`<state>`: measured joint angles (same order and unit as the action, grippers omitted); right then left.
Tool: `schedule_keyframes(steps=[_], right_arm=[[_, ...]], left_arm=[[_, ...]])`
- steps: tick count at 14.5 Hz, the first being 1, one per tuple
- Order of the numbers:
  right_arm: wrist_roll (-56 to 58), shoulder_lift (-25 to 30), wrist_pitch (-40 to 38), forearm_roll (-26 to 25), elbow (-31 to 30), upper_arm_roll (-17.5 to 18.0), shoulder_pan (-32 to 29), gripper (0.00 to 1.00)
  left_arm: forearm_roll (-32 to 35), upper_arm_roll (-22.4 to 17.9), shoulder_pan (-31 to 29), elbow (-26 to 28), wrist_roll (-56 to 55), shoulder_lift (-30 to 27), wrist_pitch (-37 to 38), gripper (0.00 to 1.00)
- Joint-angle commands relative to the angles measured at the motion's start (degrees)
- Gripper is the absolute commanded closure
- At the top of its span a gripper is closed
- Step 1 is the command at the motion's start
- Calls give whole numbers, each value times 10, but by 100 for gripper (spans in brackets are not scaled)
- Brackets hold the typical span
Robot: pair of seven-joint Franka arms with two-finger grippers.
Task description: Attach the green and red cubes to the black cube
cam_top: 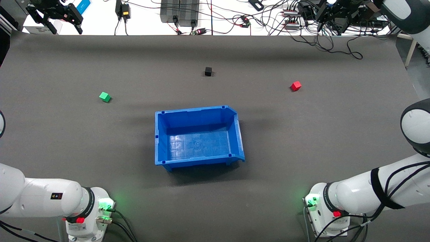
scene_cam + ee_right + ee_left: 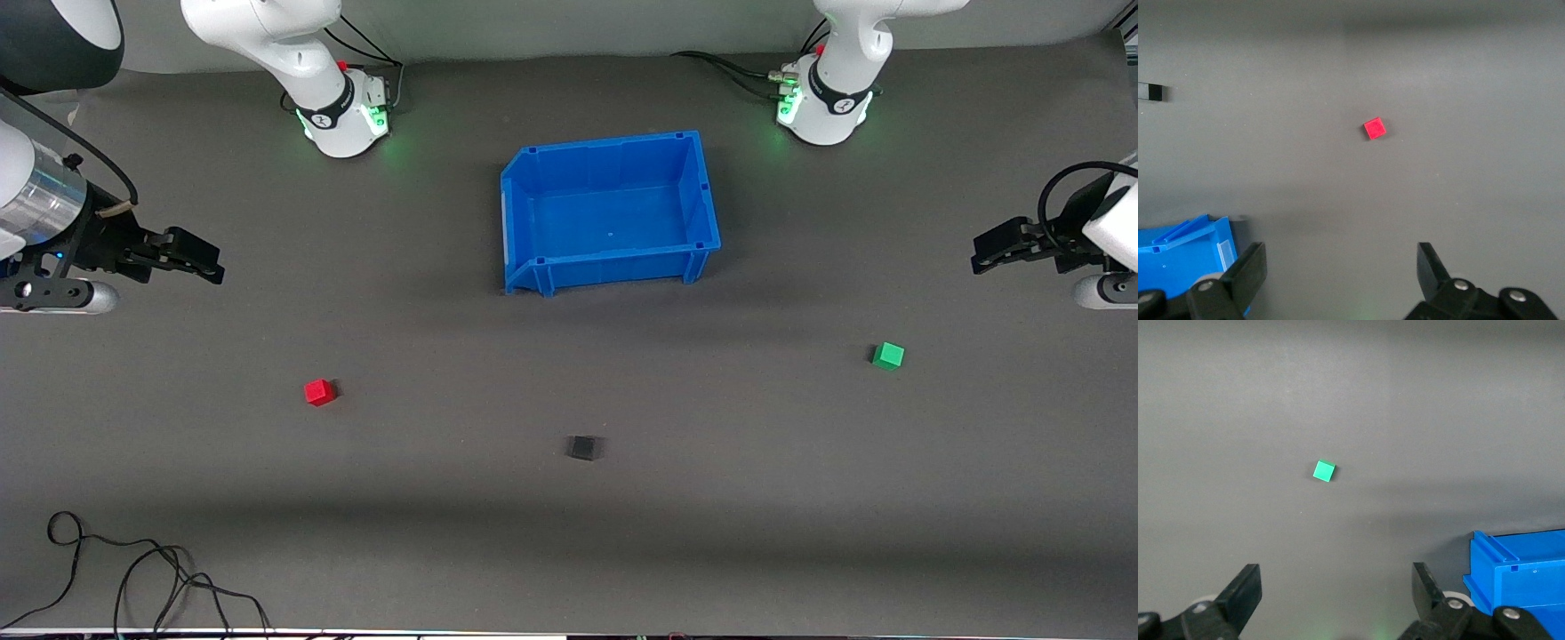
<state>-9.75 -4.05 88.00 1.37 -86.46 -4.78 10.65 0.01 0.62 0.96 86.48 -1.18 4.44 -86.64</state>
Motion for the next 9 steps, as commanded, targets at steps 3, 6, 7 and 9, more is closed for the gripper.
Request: schedule_keyframes(steps=[3,6,7,9], right_arm=[[13,-3,1,-4,8,-1,-4,0],[8,-3,4,-5,-20,-1,-4,0],[7,-3,25,-2,-40,-1,-3,0],[6,-2,111,-3,-94,-1,-2,0]], left_arm=[[10,0,3,-11,4,1,2,0],[10,0,3,-11,4,1,2,0],[10,0,3,-11,4,1,2,0],[10,0,0,-11,-1,1,3,0]])
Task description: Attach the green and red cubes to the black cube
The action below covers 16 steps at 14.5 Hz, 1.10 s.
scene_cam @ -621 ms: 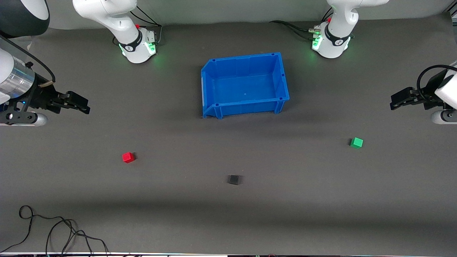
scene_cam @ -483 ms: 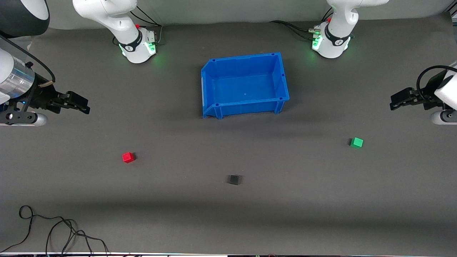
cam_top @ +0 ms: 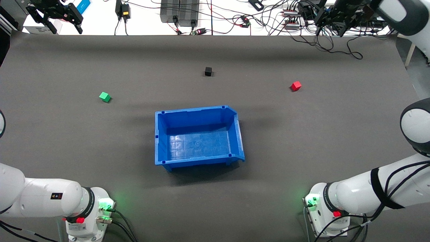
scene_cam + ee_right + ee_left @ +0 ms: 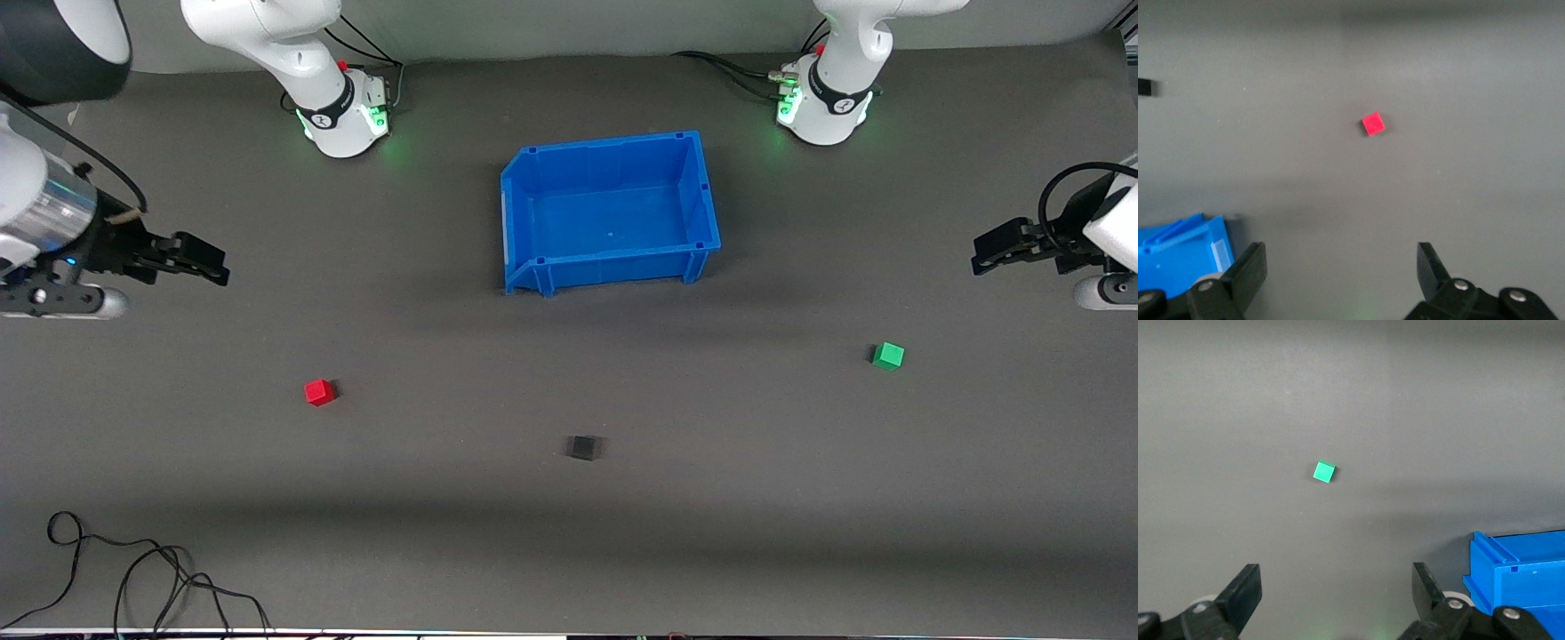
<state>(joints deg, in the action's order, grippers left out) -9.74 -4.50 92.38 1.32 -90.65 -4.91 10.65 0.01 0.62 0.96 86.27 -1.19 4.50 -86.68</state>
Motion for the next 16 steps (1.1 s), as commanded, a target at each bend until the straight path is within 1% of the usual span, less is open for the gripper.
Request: schedule_keyframes(steps=[1,2,3,4,5,7,8,10,12,13,14,16], right_arm=[[6,4,109,-5,-76,0,-2,0],[5,3,138,-6,-96,0,-3,0],[2,1,147,-6,-109,-1,-4,0],[-12,-2,148,-6,-118,-11,-4,0],[-22,-12,151,-6,-127,-30,-4,0],[-34,-33,164,-1,-140,-54,-4,0],[-61,-40,169,-1,-145,-61,-4,0],[-160,-67,171,0,-151,-62,-3,0],[-295,-107,188,3,-148,-59,13,0],[-336,-121,208,5,-148,-59,23,0],[-359,-132,238,5,-149,-59,23,0],[-389,-146,271,7,-153,-61,19,0]], left_arm=[[10,-2,-2,-8,-7,1,5,0],[6,-4,-5,-9,-35,1,17,0],[3,-9,-13,-9,-80,1,24,0],[-4,-11,-31,-8,-127,1,24,0],[-9,-11,-43,-7,-164,3,25,0],[-14,-11,-70,-4,-192,9,26,0],[-32,-11,-88,-1,-213,11,27,0],[-90,-11,-126,9,-316,18,28,0],[-118,-12,-136,32,-400,20,20,0],[-132,-12,-144,37,-439,25,19,0],[-157,-12,-153,38,-486,36,19,0],[-171,-12,-159,49,-551,53,2,0]])
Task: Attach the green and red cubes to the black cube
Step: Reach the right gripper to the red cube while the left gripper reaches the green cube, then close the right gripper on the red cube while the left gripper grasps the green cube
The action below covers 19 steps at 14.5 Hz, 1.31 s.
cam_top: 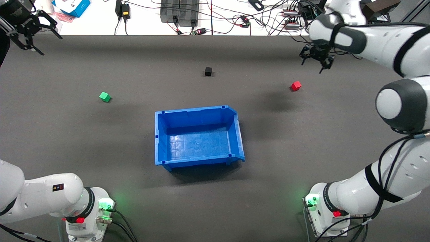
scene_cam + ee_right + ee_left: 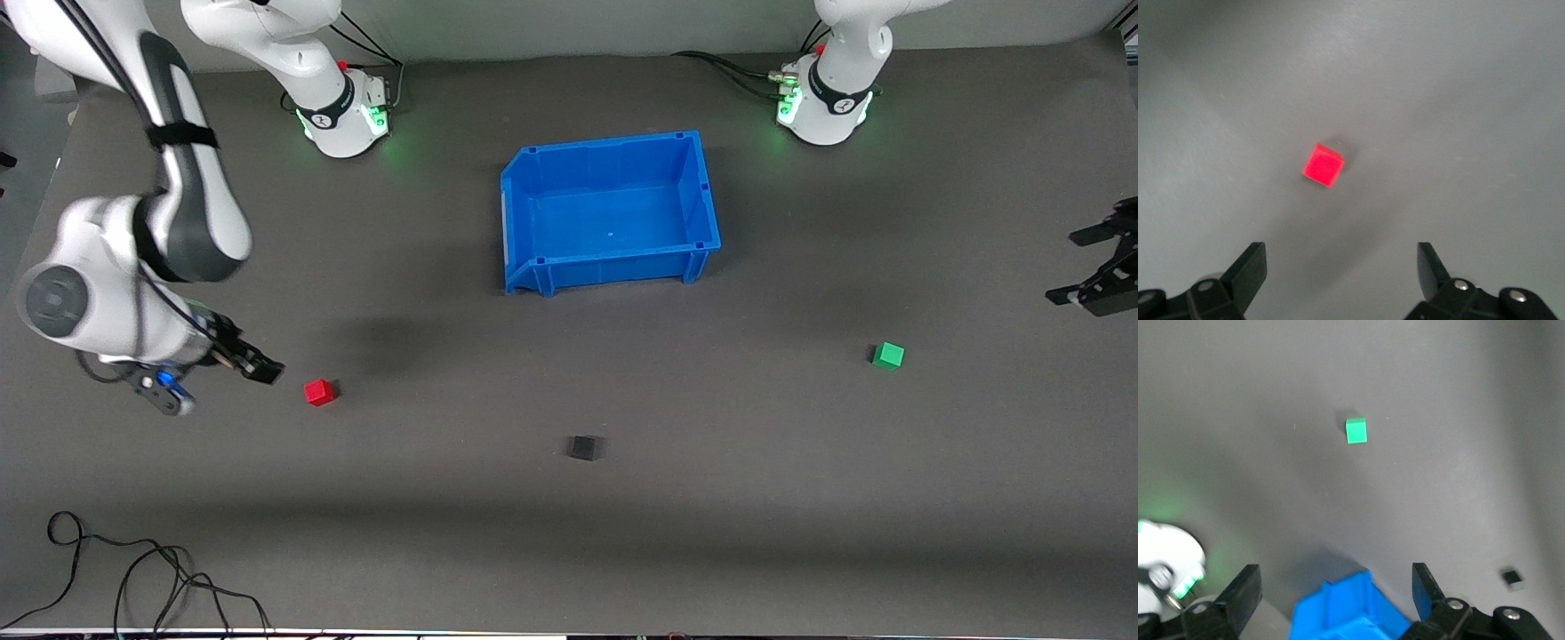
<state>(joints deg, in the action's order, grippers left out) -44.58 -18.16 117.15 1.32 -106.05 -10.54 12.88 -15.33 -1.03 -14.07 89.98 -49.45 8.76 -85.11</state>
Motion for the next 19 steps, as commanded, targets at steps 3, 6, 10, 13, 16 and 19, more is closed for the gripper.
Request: schedule_keyframes(steps=[3,6,10,13,16,19], right_arm=[[-150,-46,34,12,-3,-4,-6,0],[-156,-84,62,25,-1,-5,-5,0],[-171,-109,74,24,-3,-4,-3,0],[-178,-133,83,24,-4,-4,-2,1],[-205,-140,109,18,2,-4,-2,1],[-238,-141,142,21,2,-3,-1,1]], left_arm=[[-41,5,-9,97,-69,11,-98,0],[-58,6,-8,181,-34,13,-194,0],[-108,5,-10,241,40,57,-295,0],[-129,6,-9,248,80,106,-345,0],[-176,5,-11,259,147,149,-388,0],[-193,7,-11,264,161,181,-432,0]])
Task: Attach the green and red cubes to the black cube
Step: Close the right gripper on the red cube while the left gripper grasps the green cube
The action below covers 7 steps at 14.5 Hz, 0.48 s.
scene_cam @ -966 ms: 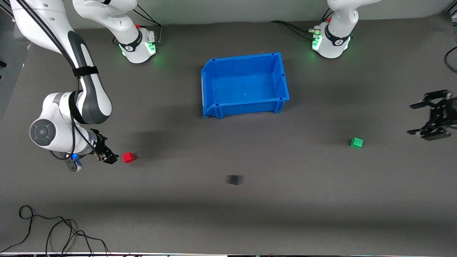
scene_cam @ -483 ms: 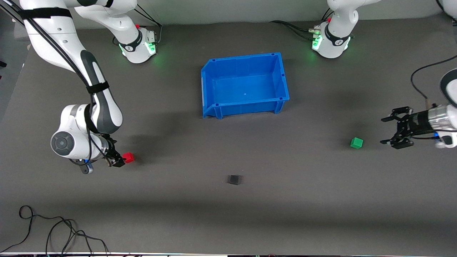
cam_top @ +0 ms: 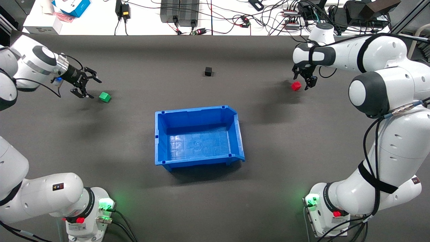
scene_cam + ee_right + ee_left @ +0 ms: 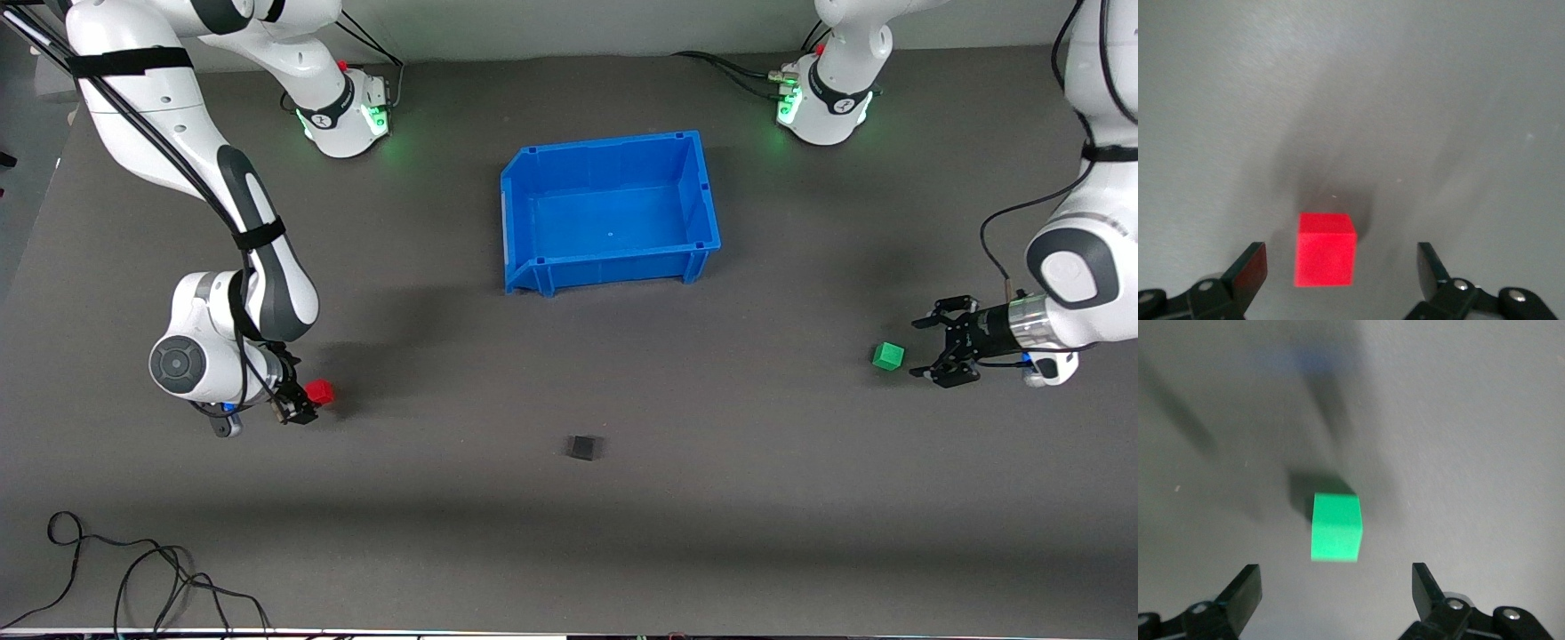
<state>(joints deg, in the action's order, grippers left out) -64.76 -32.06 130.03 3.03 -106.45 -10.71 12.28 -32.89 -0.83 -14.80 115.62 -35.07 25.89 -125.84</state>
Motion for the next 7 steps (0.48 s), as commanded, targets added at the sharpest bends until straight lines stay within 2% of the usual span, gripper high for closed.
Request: schedule_keyframes(steps=[1,5,6,7], right_arm=[[-52,-2,24,2,6,2,5,1],[-53,-40,62,0,5,3,5,3],[-54,-41,62,0,5,3,5,8],[-52,-40,60,0,5,3,5,27]], left_arm=[[-18,6,-2,7,18,20,-37,0],[-22,7,0,14,21,34,-53,0],[-28,7,1,18,21,34,-56,0],[-39,7,3,21,24,34,-59,0]])
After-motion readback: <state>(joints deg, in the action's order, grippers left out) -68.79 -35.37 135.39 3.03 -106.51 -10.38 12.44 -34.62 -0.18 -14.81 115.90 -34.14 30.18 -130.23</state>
